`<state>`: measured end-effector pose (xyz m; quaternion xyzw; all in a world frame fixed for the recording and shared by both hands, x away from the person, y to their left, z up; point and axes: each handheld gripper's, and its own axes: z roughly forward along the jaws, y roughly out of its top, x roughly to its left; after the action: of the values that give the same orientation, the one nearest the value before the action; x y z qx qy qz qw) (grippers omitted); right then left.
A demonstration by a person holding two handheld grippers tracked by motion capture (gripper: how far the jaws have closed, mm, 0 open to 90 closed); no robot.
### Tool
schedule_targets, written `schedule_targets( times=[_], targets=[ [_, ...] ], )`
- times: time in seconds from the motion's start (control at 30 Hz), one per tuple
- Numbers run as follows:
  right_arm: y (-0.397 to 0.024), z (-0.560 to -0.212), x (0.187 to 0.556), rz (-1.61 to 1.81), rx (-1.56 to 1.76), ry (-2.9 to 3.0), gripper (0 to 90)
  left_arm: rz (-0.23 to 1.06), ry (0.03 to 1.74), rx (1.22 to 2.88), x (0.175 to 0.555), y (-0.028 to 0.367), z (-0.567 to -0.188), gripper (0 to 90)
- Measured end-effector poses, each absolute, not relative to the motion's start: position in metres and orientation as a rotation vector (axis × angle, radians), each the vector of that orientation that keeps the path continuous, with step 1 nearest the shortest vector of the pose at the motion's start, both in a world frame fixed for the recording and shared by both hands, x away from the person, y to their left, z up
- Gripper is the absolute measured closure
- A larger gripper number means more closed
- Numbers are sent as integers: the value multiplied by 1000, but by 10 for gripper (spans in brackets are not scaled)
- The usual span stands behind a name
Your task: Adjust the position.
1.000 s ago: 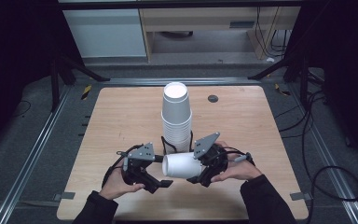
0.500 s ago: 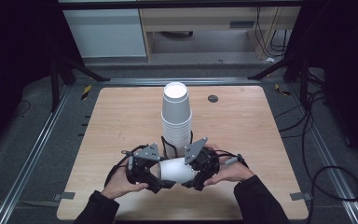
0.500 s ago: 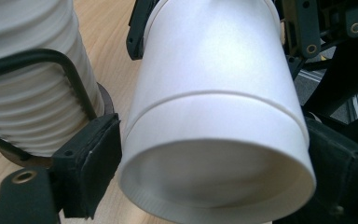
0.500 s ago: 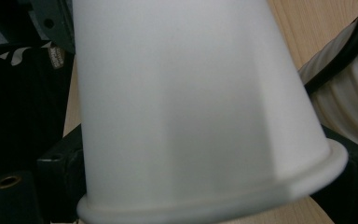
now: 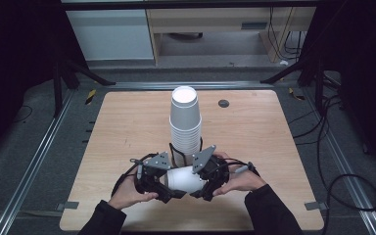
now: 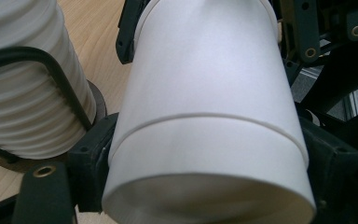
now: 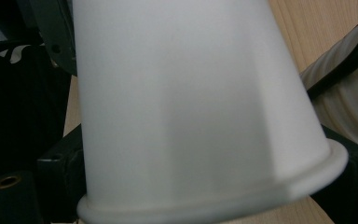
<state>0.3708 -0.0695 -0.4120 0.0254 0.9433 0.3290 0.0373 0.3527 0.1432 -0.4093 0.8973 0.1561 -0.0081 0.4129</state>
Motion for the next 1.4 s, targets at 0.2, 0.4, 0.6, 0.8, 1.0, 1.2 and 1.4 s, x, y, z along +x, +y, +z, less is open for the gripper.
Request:
schedule_targets(
  times=[0.2, 0.4, 0.6, 0.8, 1.0, 1.2, 1.4],
  targets=[
    [-70, -412, 371, 1008, 77, 2899, 91, -17, 389, 2263, 353, 143, -409, 207],
    [-70, -413, 372, 1018, 88, 2901, 75, -24, 393, 2254, 352, 144, -409, 210],
    [-70, -413, 371, 1032, 98, 2909, 45, -28, 392, 2262, 352, 144, -409, 209],
    [-81, -403, 372, 1128, 138, 2872, 35, -16, 404, 2255, 354, 149, -408, 210],
    [-103, -392, 375, 1224, 224, 2801, 33, -2, 422, 2231, 356, 156, -406, 209],
    [-128, -388, 375, 1346, 334, 2710, 32, 7, 439, 2180, 358, 165, -403, 208],
    [-143, -390, 373, 1428, 416, 2655, 25, 7, 450, 2109, 359, 169, -402, 207]
  ],
)
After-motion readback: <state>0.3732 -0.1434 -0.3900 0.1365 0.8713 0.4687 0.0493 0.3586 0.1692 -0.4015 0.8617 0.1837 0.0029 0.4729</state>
